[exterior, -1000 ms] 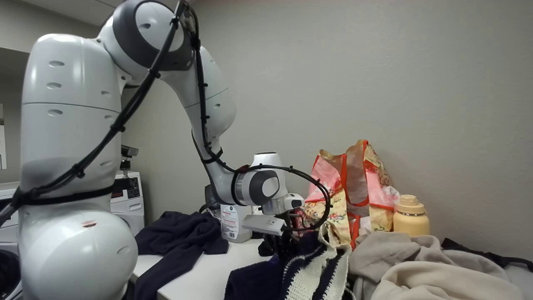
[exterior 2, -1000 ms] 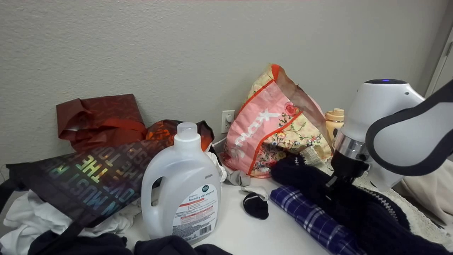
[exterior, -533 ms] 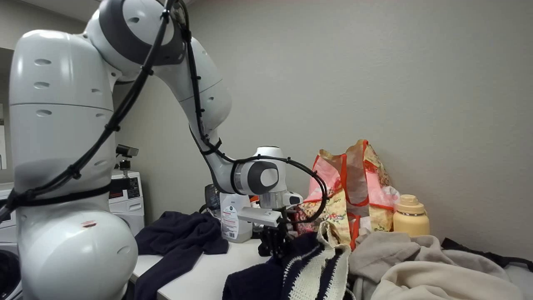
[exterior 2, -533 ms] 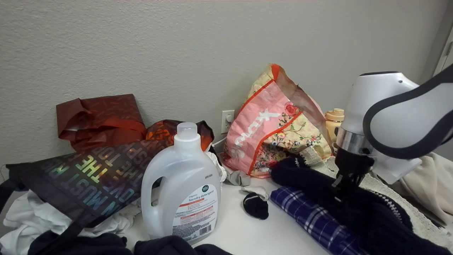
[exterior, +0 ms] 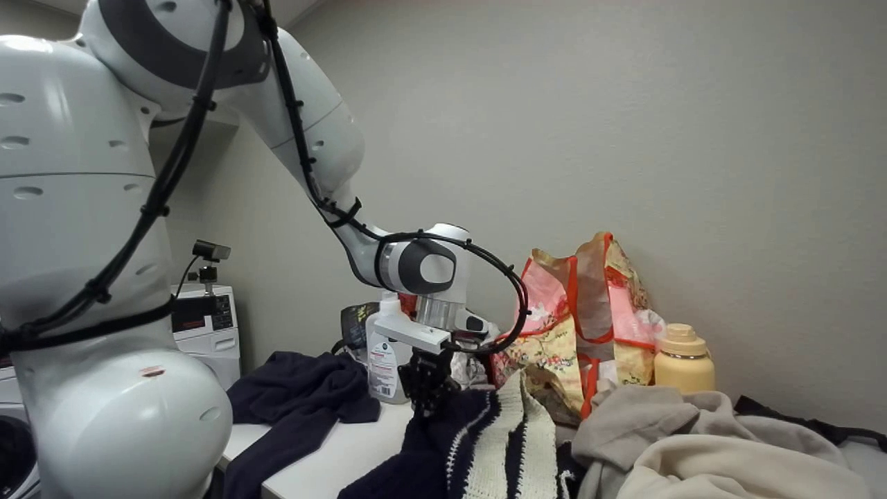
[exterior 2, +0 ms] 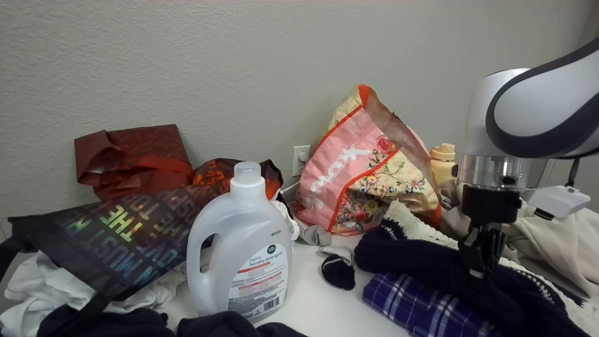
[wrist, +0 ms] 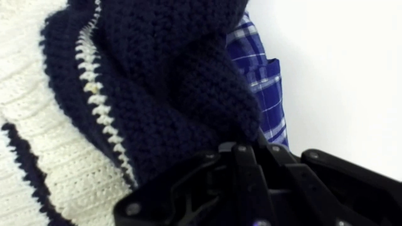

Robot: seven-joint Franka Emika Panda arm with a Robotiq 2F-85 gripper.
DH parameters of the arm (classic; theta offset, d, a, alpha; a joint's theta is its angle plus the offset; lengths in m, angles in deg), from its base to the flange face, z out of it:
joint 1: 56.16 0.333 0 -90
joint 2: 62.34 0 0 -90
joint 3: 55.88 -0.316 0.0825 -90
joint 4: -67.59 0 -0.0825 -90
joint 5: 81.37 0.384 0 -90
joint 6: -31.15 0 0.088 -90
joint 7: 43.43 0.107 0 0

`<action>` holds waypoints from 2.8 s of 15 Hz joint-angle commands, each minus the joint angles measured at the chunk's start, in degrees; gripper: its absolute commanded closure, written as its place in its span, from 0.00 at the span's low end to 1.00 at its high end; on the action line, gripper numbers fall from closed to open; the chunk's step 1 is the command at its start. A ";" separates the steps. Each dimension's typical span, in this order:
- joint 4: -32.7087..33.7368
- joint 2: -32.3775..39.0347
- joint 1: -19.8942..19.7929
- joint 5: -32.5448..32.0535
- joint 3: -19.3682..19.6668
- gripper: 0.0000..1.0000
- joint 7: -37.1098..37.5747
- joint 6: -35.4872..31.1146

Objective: Fold the navy cloth on the table in half.

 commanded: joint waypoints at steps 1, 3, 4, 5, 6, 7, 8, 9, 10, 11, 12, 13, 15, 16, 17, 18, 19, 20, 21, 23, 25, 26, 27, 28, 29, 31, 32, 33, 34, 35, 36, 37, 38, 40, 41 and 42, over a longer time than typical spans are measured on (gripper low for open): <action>0.39 -1.00 1.03 3.23 -0.43 0.98 1.21 6.24; 0.17 -0.81 1.42 3.51 -0.84 0.98 3.07 7.96; 0.02 -0.79 1.59 3.50 -1.03 0.98 3.63 8.41; -0.14 -0.73 1.79 2.66 -1.35 0.82 4.95 8.68; -0.26 -0.71 1.93 2.56 -1.59 0.67 5.11 8.68; -0.14 -0.58 1.90 2.60 -1.74 0.62 5.31 8.53; 0.31 -0.44 1.79 2.58 -1.76 0.53 5.19 8.72; 1.00 -0.37 1.56 2.51 -1.60 0.47 5.26 8.72; 1.75 -0.28 1.38 2.54 -1.34 0.38 5.16 9.13; 3.01 -0.14 1.03 2.86 -0.92 0.31 5.04 9.67; 4.01 -0.03 0.75 3.05 -0.56 0.25 5.08 9.94; 5.20 0.20 0.29 2.90 -0.10 0.16 5.24 10.11; 7.29 1.14 -0.79 2.26 0.97 0.02 5.93 10.03; 8.03 1.65 -1.32 1.68 1.41 0.00 6.36 9.97; 8.67 2.50 -1.95 0.73 1.89 0.00 7.20 10.30; 9.19 3.19 -2.54 0.00 2.28 0.00 7.99 10.77; 9.48 4.04 -3.08 -1.04 2.63 0.00 9.40 11.42; 9.82 4.96 -3.48 -1.74 2.95 0.00 10.48 12.02; 10.11 6.12 -3.85 -2.36 3.13 0.00 11.64 12.18; 11.08 9.06 -4.22 -2.81 3.37 0.00 13.41 12.66; 11.58 11.73 -4.23 -3.12 3.37 0.00 14.66 11.91; 11.85 13.01 -4.12 -3.34 3.34 0.00 15.18 11.64; 11.96 14.37 -3.99 -3.64 3.31 0.00 15.96 11.18; 12.16 15.54 -3.89 -3.86 3.32 0.00 16.32 11.16; 12.32 16.55 -3.73 -4.08 3.30 0.00 16.98 11.03; 12.73 18.34 -3.39 -4.24 3.16 0.00 17.79 10.87; 13.02 18.97 -3.26 -4.11 3.06 0.02 18.00 10.88; 13.35 19.44 -3.14 -3.74 2.94 0.26 18.11 10.78; 13.85 19.79 -2.95 -3.16 2.74 0.27 18.44 10.83; 14.35 19.97 -2.74 -2.39 2.51 0.32 18.98 10.99; 14.77 20.07 -2.51 -1.89 2.35 0.42 19.58 11.15; 15.17 20.02 -2.30 -0.93 2.05 0.49 20.15 11.30; 15.38 19.92 -2.03 -0.10 1.73 0.58 20.67 11.12; 15.45 19.84 -1.37 1.34 1.07 0.71 22.08 10.47; 15.35 19.86 -1.03 1.80 0.66 0.80 22.79 10.07; 15.21 19.88 -0.71 2.19 0.32 0.86 23.22 9.55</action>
